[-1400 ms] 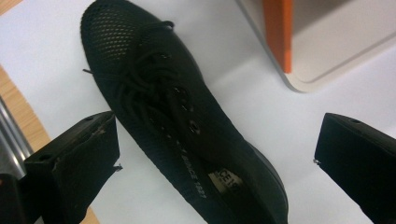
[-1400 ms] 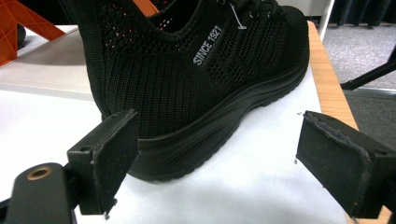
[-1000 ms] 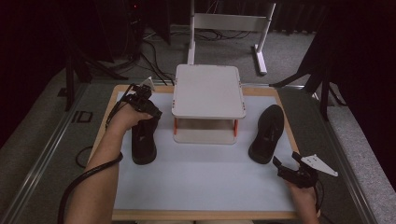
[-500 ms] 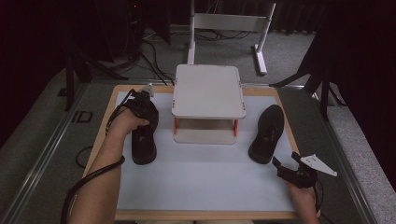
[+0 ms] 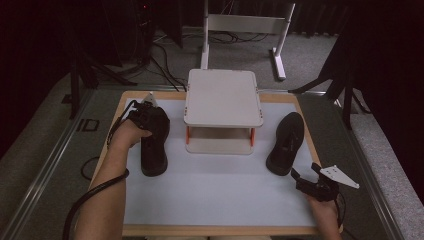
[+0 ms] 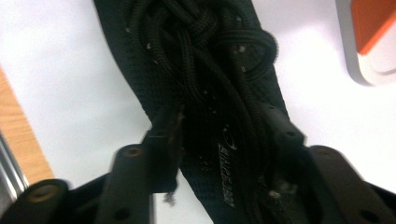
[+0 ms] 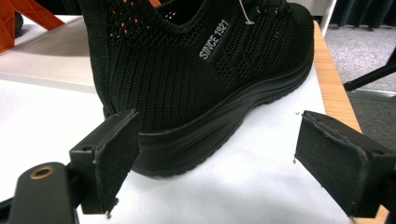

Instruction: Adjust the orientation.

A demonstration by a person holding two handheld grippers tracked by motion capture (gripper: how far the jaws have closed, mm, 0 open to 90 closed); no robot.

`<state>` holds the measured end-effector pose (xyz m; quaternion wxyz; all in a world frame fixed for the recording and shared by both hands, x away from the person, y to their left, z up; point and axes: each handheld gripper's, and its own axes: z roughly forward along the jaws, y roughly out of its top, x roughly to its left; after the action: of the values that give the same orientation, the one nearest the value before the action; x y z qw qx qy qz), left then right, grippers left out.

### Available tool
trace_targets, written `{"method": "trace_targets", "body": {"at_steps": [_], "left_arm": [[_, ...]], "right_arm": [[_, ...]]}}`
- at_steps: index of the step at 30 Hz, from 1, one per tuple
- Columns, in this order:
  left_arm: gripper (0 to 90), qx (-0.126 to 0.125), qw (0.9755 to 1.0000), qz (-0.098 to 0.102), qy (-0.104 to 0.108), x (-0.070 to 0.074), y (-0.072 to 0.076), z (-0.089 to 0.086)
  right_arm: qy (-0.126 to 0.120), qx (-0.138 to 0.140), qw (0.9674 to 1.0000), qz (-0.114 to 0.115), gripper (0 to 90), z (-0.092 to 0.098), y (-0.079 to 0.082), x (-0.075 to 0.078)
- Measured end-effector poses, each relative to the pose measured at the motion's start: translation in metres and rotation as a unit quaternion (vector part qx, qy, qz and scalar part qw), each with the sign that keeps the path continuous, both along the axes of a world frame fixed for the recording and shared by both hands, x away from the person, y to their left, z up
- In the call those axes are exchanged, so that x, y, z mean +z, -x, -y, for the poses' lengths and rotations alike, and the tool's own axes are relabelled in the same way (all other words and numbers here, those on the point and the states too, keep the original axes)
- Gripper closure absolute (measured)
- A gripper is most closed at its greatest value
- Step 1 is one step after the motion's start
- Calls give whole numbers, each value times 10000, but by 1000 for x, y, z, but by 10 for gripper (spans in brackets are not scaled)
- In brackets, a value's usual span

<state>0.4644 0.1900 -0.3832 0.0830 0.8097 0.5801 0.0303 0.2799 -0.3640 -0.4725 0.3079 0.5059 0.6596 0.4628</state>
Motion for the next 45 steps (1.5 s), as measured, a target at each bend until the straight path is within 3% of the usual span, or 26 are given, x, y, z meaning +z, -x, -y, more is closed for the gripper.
{"method": "trace_targets", "body": {"at_steps": [6, 8, 11, 14, 15, 18, 21, 24, 28, 33, 36, 40, 45], "left_arm": [[766, -105, 9995, -114, 260, -2, 0, -5], [828, -136, 9997, -102, 201, -1, 0, -5], [838, -215, 9997, -72, 86, 2, 2, -6], [839, -506, 9985, -24, -223, 6, 6, -3], [839, -676, 9974, -17, -249, 7, 8, -2], [839, -769, 9966, 25, -287, 12, 11, -3], [839, -947, 9954, 17, -145, 21, 22, -8], [839, -1242, 9920, 10, -220, 26, 32, -6], [838, -1718, 9846, -78, -322, 30, 46, -3], [837, -1998, 9784, -248, -475, 29, 56, -4], [837, -2044, 9771, -343, -471, 24, 58, -7], [836, -2237, 9726, -425, -473, 13, 58, -6], [835, -2216, 9738, -390, -321, 5, 55, -7]], "right_arm": [[-22, -10, 10000, -4, 134, 1, 0, 0], [-11, -9, 10000, 3, 134, 0, 0, 0], [-16, -11, 10000, -5, 134, 0, 0, 0], [-35, -26, 10000, -9, 134, 1, 0, 0], [-37, -27, 10000, -10, 134, 1, 0, 0], [-39, -29, 10000, -8, 133, 1, 0, 0], [-44, -32, 10000, -19, 134, 1, 0, 0], [-59, -18, 10000, -33, 133, 1, -1, 0], [-79, -25, 10000, -39, 133, 2, -1, 0], [-91, -39, 9999, -54, 133, 2, -1, 0], [-106, -35, 9999, -64, 133, 2, -1, 0], [-103, -35, 9999, -67, 133, 2, -1, 0], [-89, -27, 9999, -69, 133, 2, -1, 0]]}}
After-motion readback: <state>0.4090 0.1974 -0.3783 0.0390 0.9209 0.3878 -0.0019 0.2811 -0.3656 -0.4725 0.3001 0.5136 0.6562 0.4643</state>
